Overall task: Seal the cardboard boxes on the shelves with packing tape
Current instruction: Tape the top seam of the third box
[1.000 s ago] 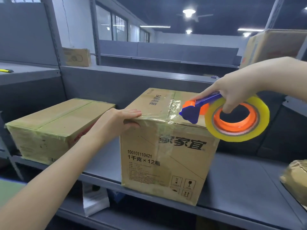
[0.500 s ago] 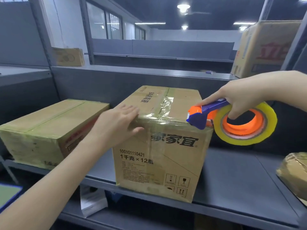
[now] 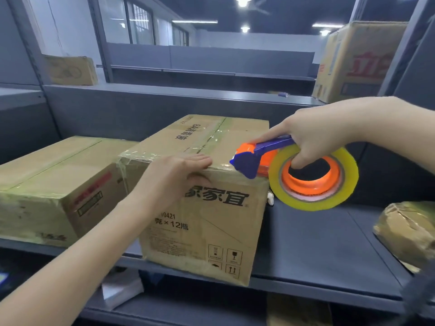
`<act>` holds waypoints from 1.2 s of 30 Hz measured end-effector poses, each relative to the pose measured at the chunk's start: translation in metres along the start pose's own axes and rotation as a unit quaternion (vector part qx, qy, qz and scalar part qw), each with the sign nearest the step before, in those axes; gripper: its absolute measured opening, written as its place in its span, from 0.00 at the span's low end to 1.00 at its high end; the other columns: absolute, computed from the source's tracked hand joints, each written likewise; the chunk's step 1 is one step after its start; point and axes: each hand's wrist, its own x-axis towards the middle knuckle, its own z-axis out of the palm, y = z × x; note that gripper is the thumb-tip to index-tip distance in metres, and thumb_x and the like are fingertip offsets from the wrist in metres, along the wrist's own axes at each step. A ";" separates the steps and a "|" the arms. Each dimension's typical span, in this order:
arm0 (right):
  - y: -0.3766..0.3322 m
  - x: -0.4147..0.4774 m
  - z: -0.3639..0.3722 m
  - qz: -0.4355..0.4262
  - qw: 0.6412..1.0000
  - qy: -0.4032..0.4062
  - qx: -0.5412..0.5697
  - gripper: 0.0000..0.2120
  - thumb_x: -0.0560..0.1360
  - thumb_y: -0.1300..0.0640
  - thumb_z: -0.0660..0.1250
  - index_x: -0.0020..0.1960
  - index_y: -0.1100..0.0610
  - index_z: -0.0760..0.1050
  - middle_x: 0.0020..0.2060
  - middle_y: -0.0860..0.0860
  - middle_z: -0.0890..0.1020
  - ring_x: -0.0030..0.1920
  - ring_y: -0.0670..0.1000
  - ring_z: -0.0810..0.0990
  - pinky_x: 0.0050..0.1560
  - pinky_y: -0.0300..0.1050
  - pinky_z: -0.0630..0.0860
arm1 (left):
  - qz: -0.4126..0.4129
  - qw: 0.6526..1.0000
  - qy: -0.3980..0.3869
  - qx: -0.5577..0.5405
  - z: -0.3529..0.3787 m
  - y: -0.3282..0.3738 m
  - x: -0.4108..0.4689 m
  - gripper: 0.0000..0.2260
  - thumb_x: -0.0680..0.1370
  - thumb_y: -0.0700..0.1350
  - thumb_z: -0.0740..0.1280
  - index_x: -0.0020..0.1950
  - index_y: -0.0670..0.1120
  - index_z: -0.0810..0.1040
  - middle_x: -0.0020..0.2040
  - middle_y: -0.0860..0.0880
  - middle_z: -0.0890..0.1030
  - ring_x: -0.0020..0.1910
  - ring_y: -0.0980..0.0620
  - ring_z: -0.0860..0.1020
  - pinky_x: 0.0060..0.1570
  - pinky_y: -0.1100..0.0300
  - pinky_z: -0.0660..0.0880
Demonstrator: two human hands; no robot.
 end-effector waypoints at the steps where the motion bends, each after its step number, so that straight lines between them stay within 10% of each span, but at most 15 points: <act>1: -0.004 0.001 0.000 -0.006 1.000 0.002 -0.010 0.35 0.71 0.54 0.69 0.70 0.32 0.57 0.32 0.44 0.77 0.26 0.33 0.72 0.21 0.28 0.65 | -0.004 1.000 -0.007 -0.002 -0.003 -0.003 -0.003 0.20 0.66 0.44 0.77 0.57 0.48 0.81 0.56 0.52 0.80 0.58 0.54 0.77 0.60 0.53 0.73; 9: 0.005 -0.021 0.014 0.003 1.000 0.014 0.015 0.36 0.70 0.52 0.68 0.63 0.23 0.53 0.21 0.44 0.74 0.24 0.37 0.71 0.20 0.30 0.64 | 0.002 1.000 -0.030 0.003 -0.007 0.003 -0.010 0.20 0.69 0.41 0.75 0.60 0.45 0.78 0.59 0.50 0.78 0.62 0.56 0.72 0.65 0.60 0.67; 21: 0.062 -0.067 0.067 -0.020 0.998 0.022 0.056 0.42 0.69 0.49 0.68 0.53 0.13 0.41 0.42 0.49 0.79 0.41 0.48 0.78 0.45 0.47 0.78 | -0.007 0.995 -0.067 0.071 -0.013 0.017 -0.011 0.23 0.71 0.47 0.73 0.65 0.44 0.75 0.63 0.51 0.75 0.64 0.59 0.68 0.66 0.58 0.65; 27: 0.057 -0.050 0.083 -0.033 0.996 0.050 0.072 0.39 0.68 0.48 0.66 0.58 0.16 0.43 0.42 0.52 0.79 0.41 0.48 0.78 0.41 0.43 0.77 | 0.076 0.973 -0.085 0.202 -0.004 0.062 0.001 0.32 0.71 0.62 0.65 0.67 0.42 0.73 0.66 0.46 0.74 0.66 0.50 0.71 0.62 0.55 0.67; 36: 0.051 -0.050 0.081 -0.029 0.996 0.018 0.078 0.37 0.67 0.36 0.69 0.67 0.24 0.49 0.39 0.37 0.76 0.38 0.40 0.76 0.35 0.32 0.70 | 0.102 0.990 -0.087 0.048 0.025 0.093 0.005 0.23 0.68 0.47 0.73 0.62 0.42 0.78 0.60 0.46 0.79 0.60 0.49 0.77 0.60 0.58 0.70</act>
